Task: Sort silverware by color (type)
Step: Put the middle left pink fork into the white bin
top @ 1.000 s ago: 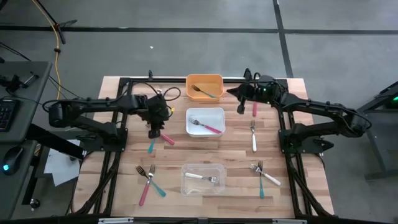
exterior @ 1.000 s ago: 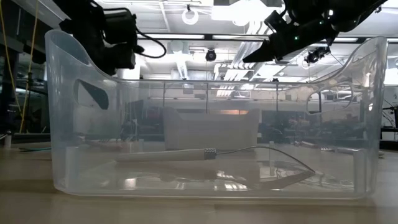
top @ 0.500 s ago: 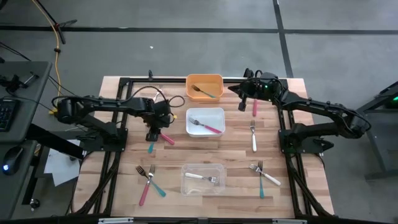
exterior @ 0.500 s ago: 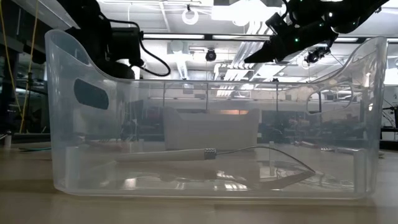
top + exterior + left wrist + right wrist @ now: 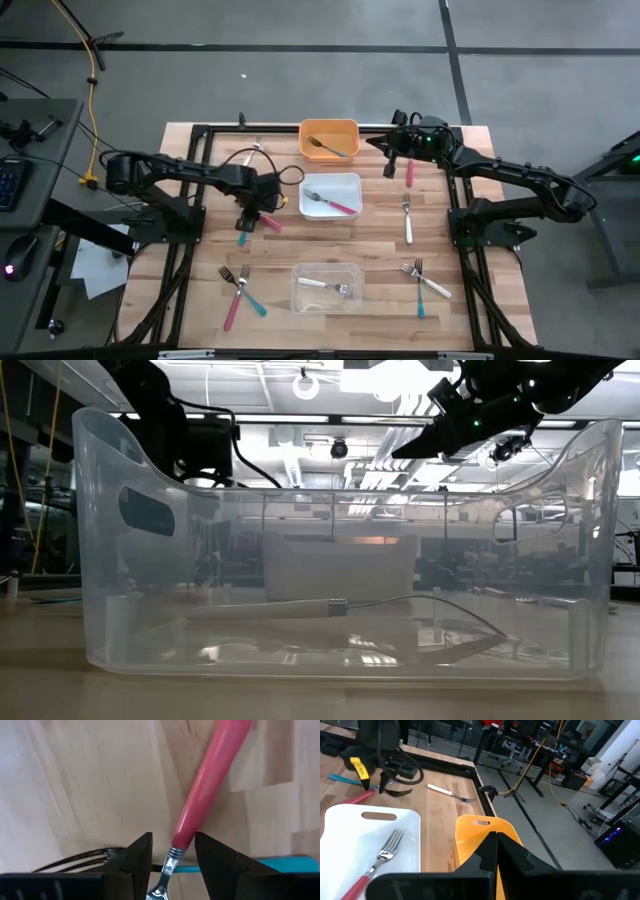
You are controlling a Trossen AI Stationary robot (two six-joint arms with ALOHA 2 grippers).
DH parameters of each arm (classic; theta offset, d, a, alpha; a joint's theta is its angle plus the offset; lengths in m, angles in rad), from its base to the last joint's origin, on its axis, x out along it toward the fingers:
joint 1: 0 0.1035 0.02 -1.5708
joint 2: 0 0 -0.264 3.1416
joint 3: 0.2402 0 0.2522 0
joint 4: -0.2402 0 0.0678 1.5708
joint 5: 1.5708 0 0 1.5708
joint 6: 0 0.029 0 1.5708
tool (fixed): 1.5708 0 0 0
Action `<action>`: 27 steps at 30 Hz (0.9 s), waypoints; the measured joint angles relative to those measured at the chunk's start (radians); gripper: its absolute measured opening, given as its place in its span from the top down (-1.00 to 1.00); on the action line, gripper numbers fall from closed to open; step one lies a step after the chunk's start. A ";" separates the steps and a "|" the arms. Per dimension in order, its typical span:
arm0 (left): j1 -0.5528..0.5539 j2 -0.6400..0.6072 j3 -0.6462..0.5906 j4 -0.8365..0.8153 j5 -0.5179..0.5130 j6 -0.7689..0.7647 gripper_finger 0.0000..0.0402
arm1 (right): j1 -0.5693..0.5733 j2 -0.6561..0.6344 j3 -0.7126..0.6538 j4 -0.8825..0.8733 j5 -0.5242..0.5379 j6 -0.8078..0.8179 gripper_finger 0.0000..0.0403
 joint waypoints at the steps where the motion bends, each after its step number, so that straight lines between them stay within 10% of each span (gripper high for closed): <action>1: -0.005 0.009 0.000 0.012 -0.008 0.000 0.31 | 0.000 0.000 0.000 0.001 0.000 0.000 1.00; 27: -0.112 0.030 0.180 -0.117 -0.098 -0.127 0.80 | 0.001 0.000 0.000 -0.011 0.001 0.077 1.00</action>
